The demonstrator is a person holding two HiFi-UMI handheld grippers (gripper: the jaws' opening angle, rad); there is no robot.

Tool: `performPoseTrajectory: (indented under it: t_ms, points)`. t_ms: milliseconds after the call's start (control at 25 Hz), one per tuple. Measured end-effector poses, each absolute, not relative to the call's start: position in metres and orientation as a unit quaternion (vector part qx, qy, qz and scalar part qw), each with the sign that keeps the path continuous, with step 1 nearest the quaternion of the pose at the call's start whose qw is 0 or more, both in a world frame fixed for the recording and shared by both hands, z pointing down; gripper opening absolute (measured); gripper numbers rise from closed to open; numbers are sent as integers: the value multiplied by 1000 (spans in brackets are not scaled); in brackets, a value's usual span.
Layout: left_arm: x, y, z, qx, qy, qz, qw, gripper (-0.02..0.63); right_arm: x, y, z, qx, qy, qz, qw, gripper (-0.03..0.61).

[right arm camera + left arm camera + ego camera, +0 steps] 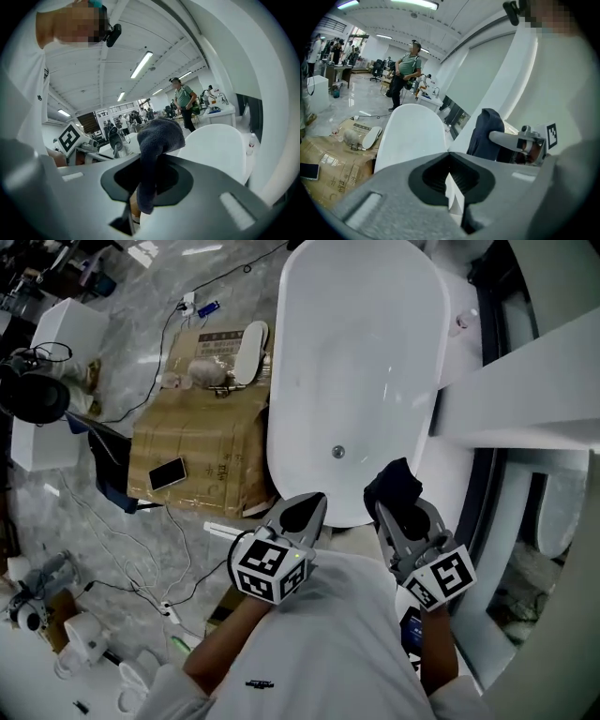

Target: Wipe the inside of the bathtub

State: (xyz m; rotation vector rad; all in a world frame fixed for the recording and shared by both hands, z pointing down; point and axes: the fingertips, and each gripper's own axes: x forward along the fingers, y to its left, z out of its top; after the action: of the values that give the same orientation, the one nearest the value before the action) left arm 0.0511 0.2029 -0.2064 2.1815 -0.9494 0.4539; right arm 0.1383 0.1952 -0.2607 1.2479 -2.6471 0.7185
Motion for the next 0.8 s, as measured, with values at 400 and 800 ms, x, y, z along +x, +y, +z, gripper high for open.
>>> performPoseTrajectory:
  t_ms: [400, 800]
  points:
    - [90, 127, -181, 816, -417, 180, 358, -2, 178, 109, -226, 389, -880, 267, 59, 51]
    - [62, 104, -96, 792, -402, 219, 405, -2, 149, 76, -131, 405, -847, 335, 84, 51]
